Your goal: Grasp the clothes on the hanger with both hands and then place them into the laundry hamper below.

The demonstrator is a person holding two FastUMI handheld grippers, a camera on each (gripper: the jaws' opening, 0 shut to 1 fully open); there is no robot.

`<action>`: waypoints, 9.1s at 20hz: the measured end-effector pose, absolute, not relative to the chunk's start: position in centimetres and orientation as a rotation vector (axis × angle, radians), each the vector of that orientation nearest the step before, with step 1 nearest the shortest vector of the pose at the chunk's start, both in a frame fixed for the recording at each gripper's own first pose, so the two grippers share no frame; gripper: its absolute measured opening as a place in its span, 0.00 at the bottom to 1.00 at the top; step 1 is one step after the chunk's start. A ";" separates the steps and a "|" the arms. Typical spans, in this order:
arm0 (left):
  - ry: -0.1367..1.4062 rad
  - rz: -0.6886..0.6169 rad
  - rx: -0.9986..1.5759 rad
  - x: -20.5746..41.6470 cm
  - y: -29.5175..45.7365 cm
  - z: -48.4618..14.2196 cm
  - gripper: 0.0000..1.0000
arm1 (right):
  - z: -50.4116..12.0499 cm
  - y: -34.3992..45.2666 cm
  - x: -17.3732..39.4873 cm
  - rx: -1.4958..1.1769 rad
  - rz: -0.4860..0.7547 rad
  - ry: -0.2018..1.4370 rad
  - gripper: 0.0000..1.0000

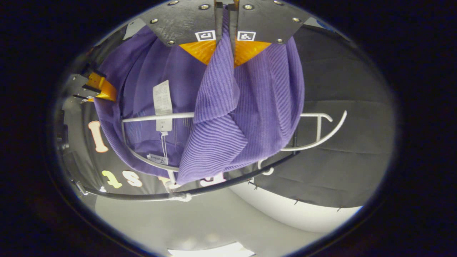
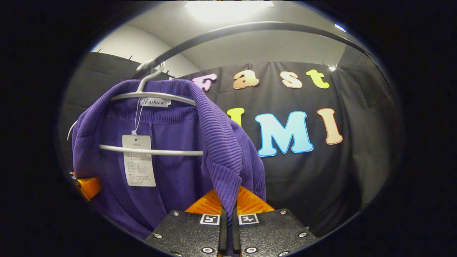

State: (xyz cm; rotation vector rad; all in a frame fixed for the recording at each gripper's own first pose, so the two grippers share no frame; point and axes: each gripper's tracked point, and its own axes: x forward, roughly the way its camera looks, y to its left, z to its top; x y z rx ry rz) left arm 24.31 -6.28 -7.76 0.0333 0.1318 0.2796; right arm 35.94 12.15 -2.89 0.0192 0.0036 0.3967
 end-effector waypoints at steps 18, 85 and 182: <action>-0.028 0.313 0.149 17.1 -0.1 5.2 0.02 | 10.2 4.7 38.2 -0.001 0.214 -0.319 0.05; 0.005 0.094 0.037 10.6 6.4 2.1 0.01 | 0.5 10.8 21.6 0.062 0.405 0.059 0.05; -0.043 -0.019 0.034 -7.5 4.5 5.9 0.99 | 1.7 -1.3 -1.0 -0.003 0.066 -0.016 0.95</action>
